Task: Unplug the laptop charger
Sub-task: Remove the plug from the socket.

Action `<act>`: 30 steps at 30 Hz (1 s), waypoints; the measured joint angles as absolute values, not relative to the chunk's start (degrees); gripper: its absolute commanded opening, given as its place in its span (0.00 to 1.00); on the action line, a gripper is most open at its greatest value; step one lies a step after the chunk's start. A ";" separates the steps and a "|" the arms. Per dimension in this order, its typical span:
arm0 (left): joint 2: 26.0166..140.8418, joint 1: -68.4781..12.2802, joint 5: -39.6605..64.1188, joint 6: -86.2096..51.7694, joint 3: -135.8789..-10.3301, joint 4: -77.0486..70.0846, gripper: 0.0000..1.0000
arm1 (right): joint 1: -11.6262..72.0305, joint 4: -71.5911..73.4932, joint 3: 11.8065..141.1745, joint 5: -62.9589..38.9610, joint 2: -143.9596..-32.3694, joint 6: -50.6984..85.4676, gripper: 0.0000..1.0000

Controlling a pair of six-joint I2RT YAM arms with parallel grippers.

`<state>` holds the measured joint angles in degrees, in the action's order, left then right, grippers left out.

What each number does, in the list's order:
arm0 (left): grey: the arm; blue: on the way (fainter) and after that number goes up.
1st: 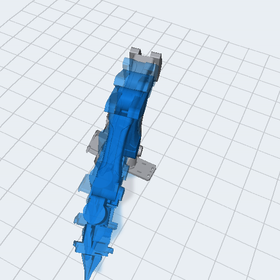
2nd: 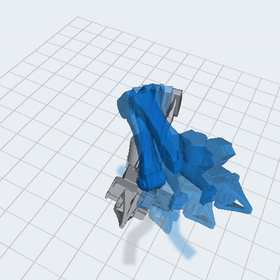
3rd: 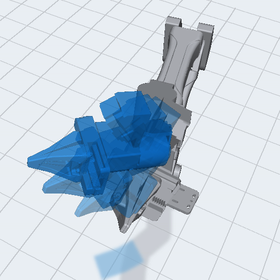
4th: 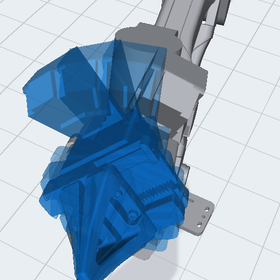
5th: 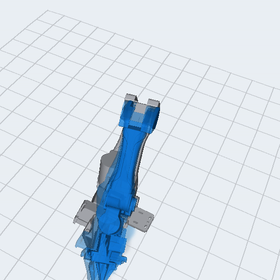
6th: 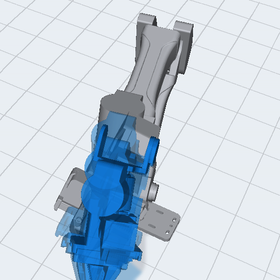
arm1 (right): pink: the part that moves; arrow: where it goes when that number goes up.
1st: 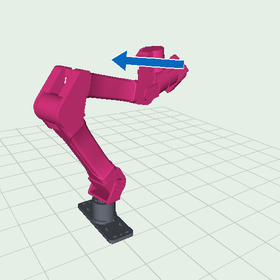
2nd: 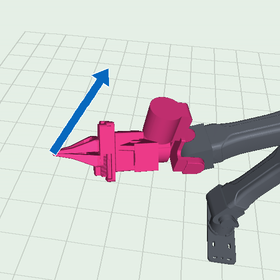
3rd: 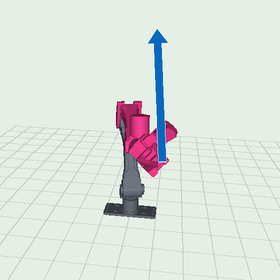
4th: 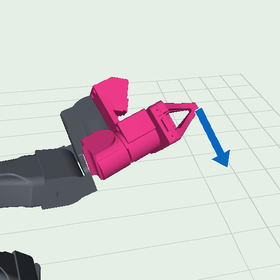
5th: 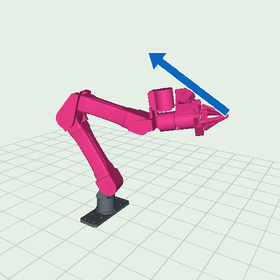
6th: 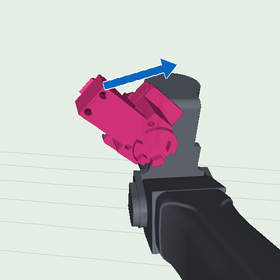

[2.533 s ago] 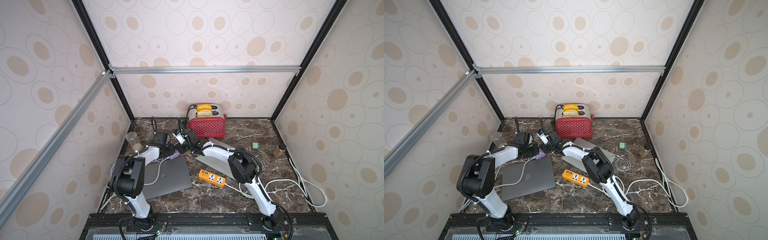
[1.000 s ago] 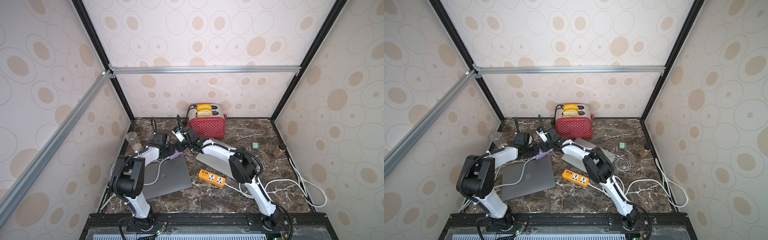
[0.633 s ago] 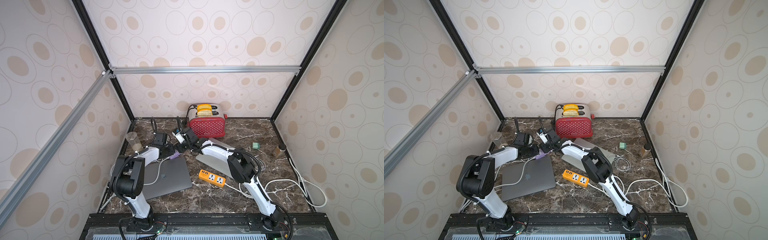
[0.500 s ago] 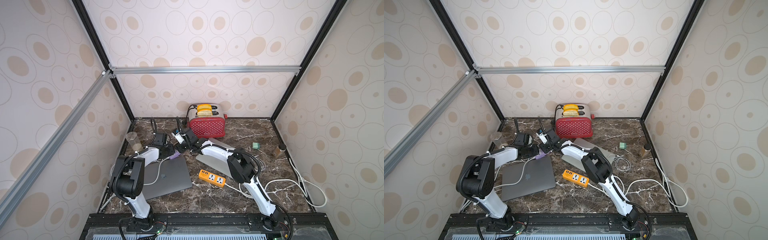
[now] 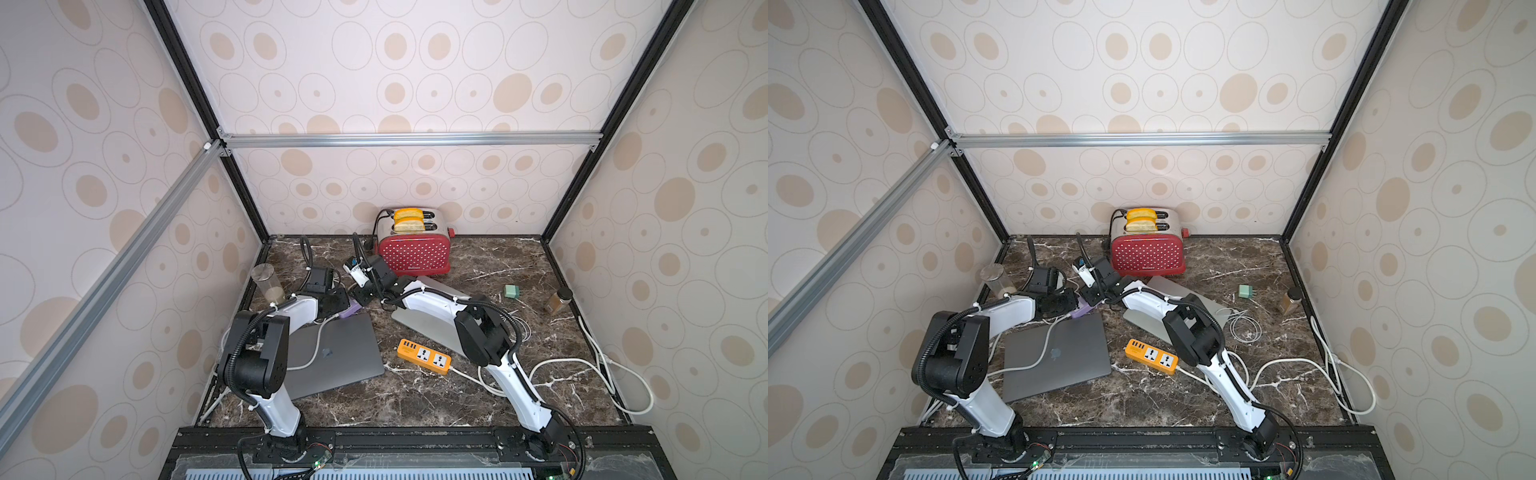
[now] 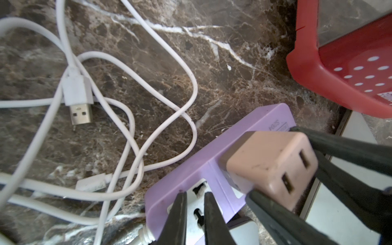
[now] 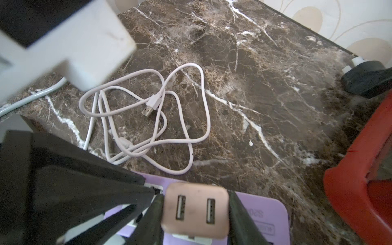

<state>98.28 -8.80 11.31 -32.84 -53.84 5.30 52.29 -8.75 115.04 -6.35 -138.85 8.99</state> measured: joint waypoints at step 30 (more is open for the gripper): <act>96.95 -8.80 13.67 -32.69 -49.60 -3.81 0.28 | 53.58 -16.14 120.25 1.43 -139.13 7.94 0.30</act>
